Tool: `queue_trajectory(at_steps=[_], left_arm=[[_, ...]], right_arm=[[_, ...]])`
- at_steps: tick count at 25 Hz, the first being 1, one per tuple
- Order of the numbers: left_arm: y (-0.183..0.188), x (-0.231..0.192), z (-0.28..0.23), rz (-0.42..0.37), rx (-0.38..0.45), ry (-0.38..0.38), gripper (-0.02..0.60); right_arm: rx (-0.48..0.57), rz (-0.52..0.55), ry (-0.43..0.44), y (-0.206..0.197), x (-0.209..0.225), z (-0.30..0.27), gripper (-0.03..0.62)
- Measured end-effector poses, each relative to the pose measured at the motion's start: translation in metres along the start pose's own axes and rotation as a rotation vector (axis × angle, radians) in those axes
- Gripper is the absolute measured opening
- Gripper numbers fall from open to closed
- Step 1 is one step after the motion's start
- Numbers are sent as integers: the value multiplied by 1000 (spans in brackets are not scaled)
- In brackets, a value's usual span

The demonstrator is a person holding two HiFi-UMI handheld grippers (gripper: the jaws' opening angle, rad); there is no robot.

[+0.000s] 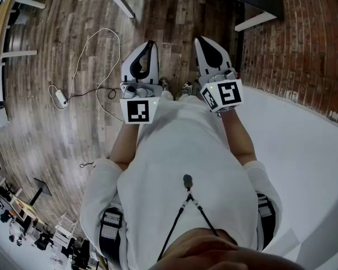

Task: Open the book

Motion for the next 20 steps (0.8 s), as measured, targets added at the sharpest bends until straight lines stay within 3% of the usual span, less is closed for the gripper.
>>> queue_trajectory(at_steps=[6,20], left_arm=[[1,23,1,-11,1,1,23],[12,44,24,-9,9,27,23]], right_arm=[[-12,-20,-21,-6,14,26,35],[-5,-21,13,-2,1,46,35]])
Point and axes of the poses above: the fingertips, and each gripper's own axes: z backward along the fingers, x to its right, y out of its top, the point moved 4 cm from there along z, backward along the fingers, and after that the axes turned 1 degree about z, right-handed, at the moved point
